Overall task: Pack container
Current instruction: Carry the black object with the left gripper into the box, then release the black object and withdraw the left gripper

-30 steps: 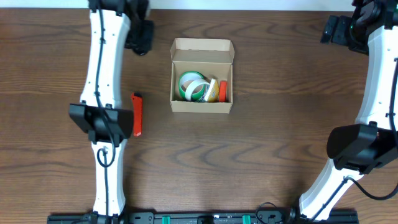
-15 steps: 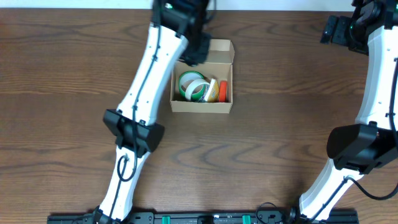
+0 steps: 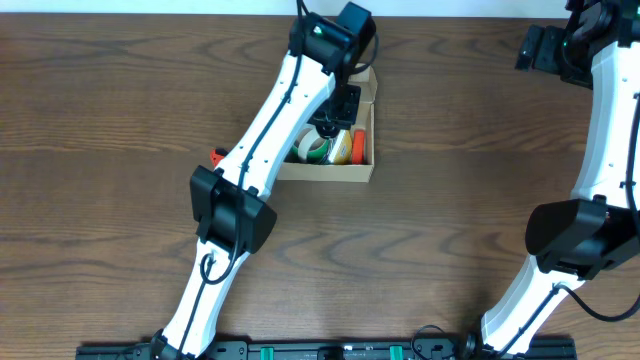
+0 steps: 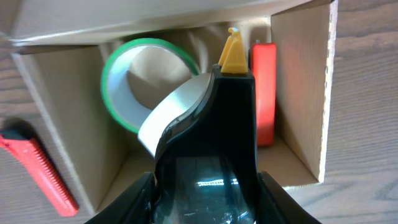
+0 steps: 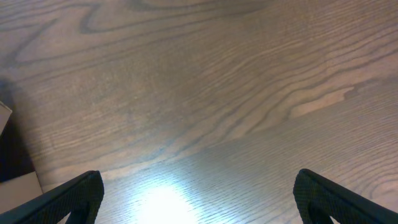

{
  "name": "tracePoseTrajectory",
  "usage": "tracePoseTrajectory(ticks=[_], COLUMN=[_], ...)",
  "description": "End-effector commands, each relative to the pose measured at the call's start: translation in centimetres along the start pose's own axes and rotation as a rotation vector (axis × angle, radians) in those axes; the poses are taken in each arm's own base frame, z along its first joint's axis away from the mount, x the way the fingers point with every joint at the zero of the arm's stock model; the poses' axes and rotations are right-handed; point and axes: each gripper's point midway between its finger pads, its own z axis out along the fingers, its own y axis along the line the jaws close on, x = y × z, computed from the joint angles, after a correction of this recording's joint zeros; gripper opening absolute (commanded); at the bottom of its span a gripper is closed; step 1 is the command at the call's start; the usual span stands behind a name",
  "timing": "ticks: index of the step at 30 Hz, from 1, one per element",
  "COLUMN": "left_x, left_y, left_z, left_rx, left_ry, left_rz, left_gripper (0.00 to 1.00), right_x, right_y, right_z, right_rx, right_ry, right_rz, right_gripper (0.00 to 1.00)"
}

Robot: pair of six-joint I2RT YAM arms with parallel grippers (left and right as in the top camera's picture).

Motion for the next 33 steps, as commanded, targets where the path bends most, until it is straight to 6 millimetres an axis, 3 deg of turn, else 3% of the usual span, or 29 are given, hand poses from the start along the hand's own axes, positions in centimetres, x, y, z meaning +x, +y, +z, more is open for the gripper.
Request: tracePoseTrajectory(ticks=[1, 6, 12, 22, 33], left_x=[0.7, 1.5, 2.7, 2.4, 2.1], left_y=[-1.9, -4.3, -5.8, -6.0, -5.4], left_z=[0.4, 2.2, 4.0, 4.4, 4.3], left_rx=[0.041, 0.055, 0.046, 0.051, 0.025], left_ry=[0.012, 0.031, 0.057, 0.047, 0.030], left_rz=[-0.004, 0.000, 0.024, 0.027, 0.029], left_gripper=[0.35, 0.35, 0.38, 0.60, 0.59], right_x=[0.3, 0.3, 0.3, 0.4, 0.6], right_y=[0.6, 0.6, 0.6, 1.1, 1.3], right_z=[-0.1, -0.1, -0.1, -0.1, -0.1], right_rx=[-0.010, -0.010, -0.010, -0.036, -0.049], right_ry=[0.007, 0.007, 0.007, 0.011, 0.020], right_rz=[0.007, 0.007, 0.007, 0.007, 0.007], right_gripper=[0.99, 0.99, 0.99, 0.99, 0.99])
